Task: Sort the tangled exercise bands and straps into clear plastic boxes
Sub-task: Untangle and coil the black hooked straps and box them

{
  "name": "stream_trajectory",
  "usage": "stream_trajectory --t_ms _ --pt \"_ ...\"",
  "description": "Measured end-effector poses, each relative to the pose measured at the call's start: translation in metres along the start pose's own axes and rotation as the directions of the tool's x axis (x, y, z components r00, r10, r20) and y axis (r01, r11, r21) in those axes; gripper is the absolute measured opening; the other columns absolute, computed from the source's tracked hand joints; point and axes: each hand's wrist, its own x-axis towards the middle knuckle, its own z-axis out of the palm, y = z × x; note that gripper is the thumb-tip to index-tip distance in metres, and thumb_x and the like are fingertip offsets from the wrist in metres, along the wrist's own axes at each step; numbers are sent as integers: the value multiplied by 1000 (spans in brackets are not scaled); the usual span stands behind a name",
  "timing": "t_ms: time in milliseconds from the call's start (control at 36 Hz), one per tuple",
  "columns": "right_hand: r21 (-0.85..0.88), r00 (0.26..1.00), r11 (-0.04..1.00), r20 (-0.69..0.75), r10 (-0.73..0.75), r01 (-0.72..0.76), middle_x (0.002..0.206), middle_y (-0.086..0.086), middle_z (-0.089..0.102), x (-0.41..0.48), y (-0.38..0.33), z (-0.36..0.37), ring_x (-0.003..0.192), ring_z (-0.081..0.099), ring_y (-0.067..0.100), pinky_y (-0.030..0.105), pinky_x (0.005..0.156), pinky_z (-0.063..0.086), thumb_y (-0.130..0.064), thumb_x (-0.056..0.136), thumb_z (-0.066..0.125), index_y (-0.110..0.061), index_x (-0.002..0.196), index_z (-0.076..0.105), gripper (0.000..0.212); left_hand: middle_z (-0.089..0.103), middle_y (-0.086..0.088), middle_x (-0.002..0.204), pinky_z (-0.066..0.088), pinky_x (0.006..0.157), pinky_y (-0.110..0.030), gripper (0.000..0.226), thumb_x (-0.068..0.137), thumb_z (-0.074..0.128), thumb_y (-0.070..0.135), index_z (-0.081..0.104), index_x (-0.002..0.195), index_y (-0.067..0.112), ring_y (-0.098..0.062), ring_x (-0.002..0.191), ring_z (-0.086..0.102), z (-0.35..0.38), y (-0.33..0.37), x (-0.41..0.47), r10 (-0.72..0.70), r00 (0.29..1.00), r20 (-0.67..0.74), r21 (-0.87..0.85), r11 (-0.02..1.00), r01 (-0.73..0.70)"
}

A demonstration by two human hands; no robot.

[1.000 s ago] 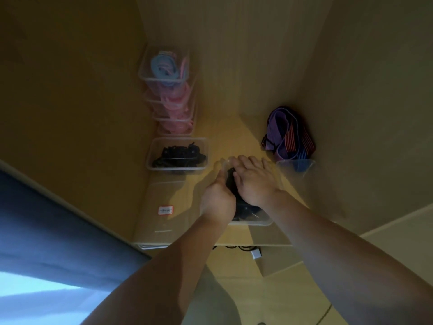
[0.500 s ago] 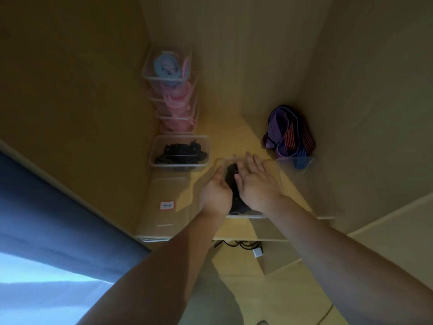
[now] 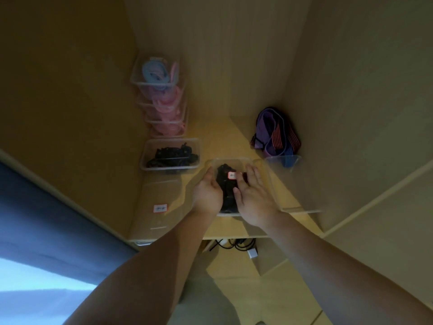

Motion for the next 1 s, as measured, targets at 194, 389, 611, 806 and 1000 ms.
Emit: stream_trajectory --t_ms 194,389,611,806,1000 --pt "350 961 899 11 277 -263 132 14 53 4 -6 -18 114 57 28 32 89 48 -14 99 41 -9 145 31 48 54 2 91 36 76 -22 26 104 33 21 58 102 14 -14 86 55 -18 7 -13 -1 997 74 32 999 -2" --pt "549 973 817 -29 229 -176 116 6 59 12 -16 -64 107 57 24 31 84 46 -3 89 53 -9 133 45 45 65 -5 98 55 84 -43 19 92 45 19 59 105 21 -24 89 64 -43 21 -20 -12 998 66 -219 975 26" --pt "589 998 805 52 45 -67 107 7 65 65 -52 -110 103 59 28 37 94 45 7 92 48 -13 107 66 31 45 -12 65 34 61 -36 2 69 52 10 50 68 8 -25 62 43 -80 32 -16 -134 989 68 -545 825 150" --pt "560 997 827 70 9 -47 131 21 54 120 -90 -106 123 51 33 39 105 39 9 88 56 6 131 50 43 71 -16 97 57 82 -53 28 81 58 22 66 104 9 -33 90 69 -87 12 19 -231 972 -39 -677 722 144" --pt "560 993 820 78 91 -119 127 24 57 153 -87 -98 112 57 33 34 84 47 3 88 60 6 129 53 42 65 -8 81 52 72 -35 11 94 54 9 62 100 3 -22 77 64 -80 7 41 -318 941 -117 -750 649 126"
